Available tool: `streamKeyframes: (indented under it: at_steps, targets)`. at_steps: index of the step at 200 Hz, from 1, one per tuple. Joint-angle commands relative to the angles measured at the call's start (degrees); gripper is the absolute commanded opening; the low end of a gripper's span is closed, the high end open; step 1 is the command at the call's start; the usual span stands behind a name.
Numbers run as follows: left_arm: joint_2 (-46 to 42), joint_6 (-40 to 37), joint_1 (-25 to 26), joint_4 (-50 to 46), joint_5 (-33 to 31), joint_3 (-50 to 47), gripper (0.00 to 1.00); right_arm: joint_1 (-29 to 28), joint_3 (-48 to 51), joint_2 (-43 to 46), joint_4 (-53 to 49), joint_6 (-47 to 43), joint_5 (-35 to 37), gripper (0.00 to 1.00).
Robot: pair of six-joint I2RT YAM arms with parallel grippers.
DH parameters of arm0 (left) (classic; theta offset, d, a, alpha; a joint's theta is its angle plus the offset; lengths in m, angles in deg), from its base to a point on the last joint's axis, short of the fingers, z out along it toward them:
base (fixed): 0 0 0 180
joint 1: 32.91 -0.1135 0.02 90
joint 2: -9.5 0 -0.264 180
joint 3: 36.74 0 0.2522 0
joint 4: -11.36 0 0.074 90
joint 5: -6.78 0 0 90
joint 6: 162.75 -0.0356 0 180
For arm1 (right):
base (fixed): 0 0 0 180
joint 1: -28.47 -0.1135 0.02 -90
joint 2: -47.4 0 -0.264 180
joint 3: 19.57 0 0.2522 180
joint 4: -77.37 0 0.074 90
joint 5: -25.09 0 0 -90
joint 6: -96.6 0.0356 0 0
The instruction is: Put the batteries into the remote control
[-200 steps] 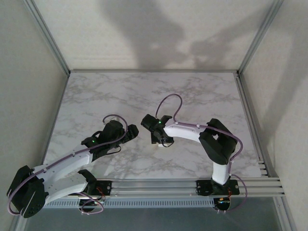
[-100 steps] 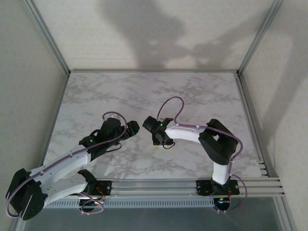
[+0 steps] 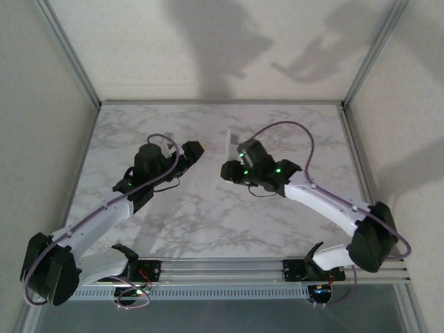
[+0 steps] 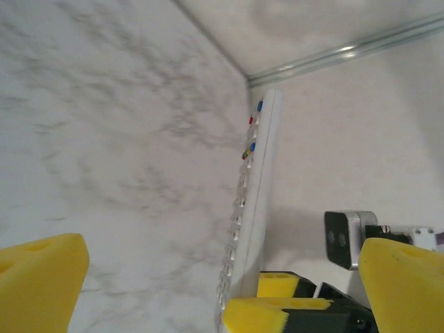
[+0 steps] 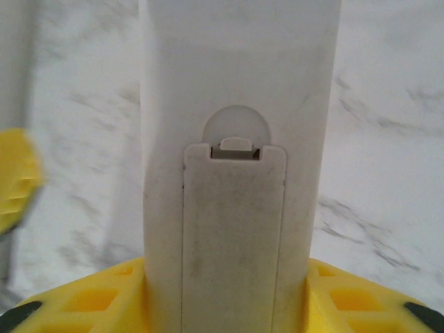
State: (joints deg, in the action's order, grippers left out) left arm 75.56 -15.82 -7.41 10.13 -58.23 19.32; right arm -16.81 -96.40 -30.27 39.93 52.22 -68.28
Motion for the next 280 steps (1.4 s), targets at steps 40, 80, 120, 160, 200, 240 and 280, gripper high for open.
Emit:
streamKeyframes:
  at_steps: [40,80,120,160,200,240,280]
  targets:
    - [10.69,20.65,-0.56,32.93,15.37,5.29,1.00,7.01,3.24,7.79,20.88,4.41,-22.81,0.38]
    - [14.70,22.23,1.32,36.09,17.46,10.60,0.99,7.48,3.74,7.77,28.26,7.75,-29.57,0.39]
    - [18.31,24.69,3.15,38.06,18.92,13.46,0.92,7.40,4.80,7.36,34.17,10.35,-32.07,0.38]
    - [18.39,25.43,3.19,39.53,18.67,13.55,0.82,8.39,6.23,7.70,36.76,12.05,-32.72,0.38]
    - [19.77,27.12,3.40,37.92,18.64,15.25,0.66,9.15,7.59,7.62,37.73,12.44,-33.56,0.38]
    - [19.48,26.06,3.86,36.10,17.40,15.68,0.51,10.53,8.84,7.95,38.02,13.23,-33.75,0.40]
    - [18.06,14.79,3.81,18.02,13.59,19.29,0.44,12.74,10.12,10.04,31.31,11.21,-31.10,0.81]
